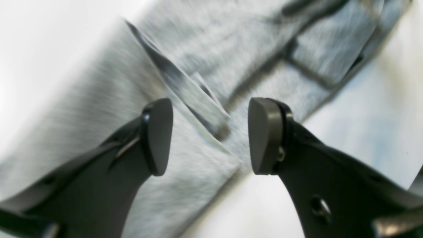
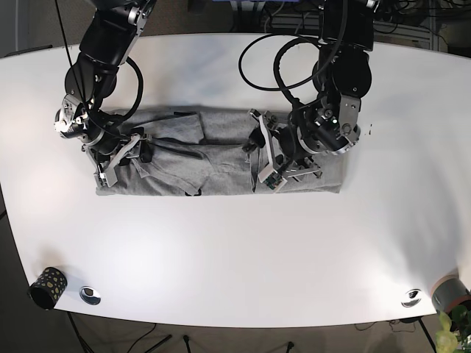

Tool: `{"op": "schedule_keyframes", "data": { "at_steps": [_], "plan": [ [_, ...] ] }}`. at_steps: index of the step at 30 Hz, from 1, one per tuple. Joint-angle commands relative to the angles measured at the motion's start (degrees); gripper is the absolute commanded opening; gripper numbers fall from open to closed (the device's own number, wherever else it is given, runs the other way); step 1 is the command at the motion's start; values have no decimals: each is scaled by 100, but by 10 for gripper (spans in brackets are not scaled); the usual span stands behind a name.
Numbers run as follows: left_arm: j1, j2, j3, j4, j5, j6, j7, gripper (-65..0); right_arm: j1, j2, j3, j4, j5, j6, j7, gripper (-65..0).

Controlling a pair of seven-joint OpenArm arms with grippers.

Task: Fold the T-shirt properly
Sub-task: 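Carry the strip end with the left gripper toward the right gripper, then grasp the folded strip's ends with both grippers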

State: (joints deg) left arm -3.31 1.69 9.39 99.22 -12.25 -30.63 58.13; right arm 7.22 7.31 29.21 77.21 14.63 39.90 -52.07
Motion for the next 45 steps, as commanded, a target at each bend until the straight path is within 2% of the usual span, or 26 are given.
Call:
{"op": "schedule_keyframes", "data": {
  "at_steps": [1, 4, 10, 14, 16, 19, 22, 24, 28, 32, 37, 42, 45],
  "plan": [
    [-122, 11, -20, 518, -80, -27, -138, -311, 100, 47, 2, 108, 71, 10, 25, -295],
    [-122, -16, -231, 658, -54, -18, -147, -311, 126, 47, 2, 231, 88, 10, -45, -295],
    [-78, 11, -1857, 377, -89, -71, -129, -311, 319, 38, 72, 1154, 88, 10, -617, -295],
    [-34, -16, -2499, 166, -89, -519, -129, -312, 495, 47, 582, 1585, 229, 10, -1048, -290],
    [-34, -16, -2816, -27, -89, -937, -129, -336, 724, 100, 1048, 1523, 572, 10, -1355, -289],
    [-42, -16, -3150, -282, -89, -937, -129, -429, 917, 372, 1496, 1083, 1073, 10, -1689, -289],
    [-60, -16, -3273, -467, -89, -937, -129, -529, 1014, 654, 1804, 512, 1513, 10, -1733, -289],
    [-60, -16, -3273, -502, -89, -937, -129, -564, 1023, 838, 1927, 187, 1706, 10, -1733, -289],
    [-69, -16, -3282, -581, -89, -937, -156, -581, 1023, 1181, 2103, -569, 1978, 10, -1724, -289],
    [-113, -7, -3273, -933, -98, -937, -156, -581, 996, 1410, 2094, -1378, 2251, 10, -1689, -289],
    [-262, 2, -3299, -1337, -98, -937, -156, -581, 988, 1454, 2068, -2319, 2269, 10, -1285, -289],
    [-271, 11, -3273, -1504, -98, -937, -165, -581, 961, 1383, 2024, -2539, 2260, 10, -1223, -289],
    [-271, 2, -3273, -1496, -98, -937, -165, -581, 900, 1286, 1611, -2521, 2313, 10, -1223, -289]
  ]
}}
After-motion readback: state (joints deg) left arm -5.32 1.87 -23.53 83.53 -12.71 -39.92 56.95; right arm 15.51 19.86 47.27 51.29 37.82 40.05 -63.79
